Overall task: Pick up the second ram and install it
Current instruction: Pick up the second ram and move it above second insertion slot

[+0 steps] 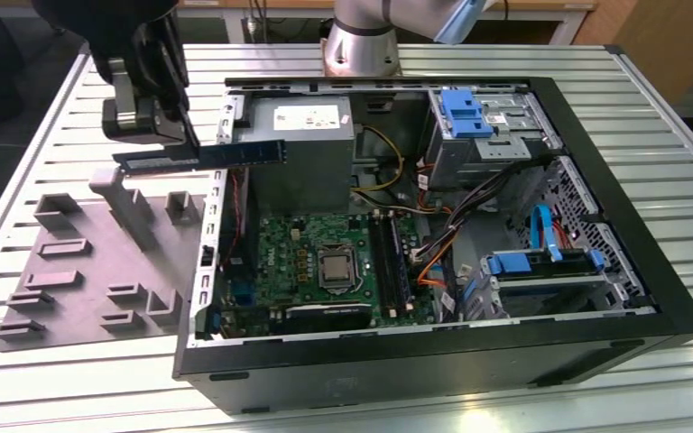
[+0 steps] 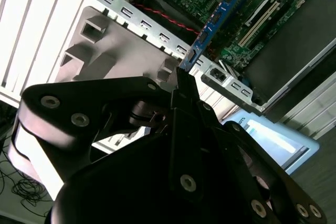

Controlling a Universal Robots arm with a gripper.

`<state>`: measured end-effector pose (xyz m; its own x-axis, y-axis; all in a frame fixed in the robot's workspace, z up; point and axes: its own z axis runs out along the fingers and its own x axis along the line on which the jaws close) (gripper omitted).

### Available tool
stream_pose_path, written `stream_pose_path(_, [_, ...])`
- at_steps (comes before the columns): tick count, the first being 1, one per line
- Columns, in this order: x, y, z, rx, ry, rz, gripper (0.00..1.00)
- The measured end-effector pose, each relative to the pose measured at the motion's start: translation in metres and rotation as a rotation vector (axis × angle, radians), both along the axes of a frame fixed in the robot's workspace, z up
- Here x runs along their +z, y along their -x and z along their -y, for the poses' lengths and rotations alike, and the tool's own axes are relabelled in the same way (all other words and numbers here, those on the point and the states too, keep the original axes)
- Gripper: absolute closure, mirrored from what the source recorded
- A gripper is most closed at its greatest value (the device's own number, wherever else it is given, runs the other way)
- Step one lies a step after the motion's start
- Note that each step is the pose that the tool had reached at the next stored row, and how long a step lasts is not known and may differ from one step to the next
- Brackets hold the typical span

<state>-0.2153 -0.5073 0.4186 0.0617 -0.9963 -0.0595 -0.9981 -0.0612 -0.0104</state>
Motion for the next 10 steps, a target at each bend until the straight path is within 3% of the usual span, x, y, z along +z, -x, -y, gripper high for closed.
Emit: stream_pose_path(10, [0.0000, -0.0144, 0.0000, 0.000, 0.0001, 0.0000, 0.88])
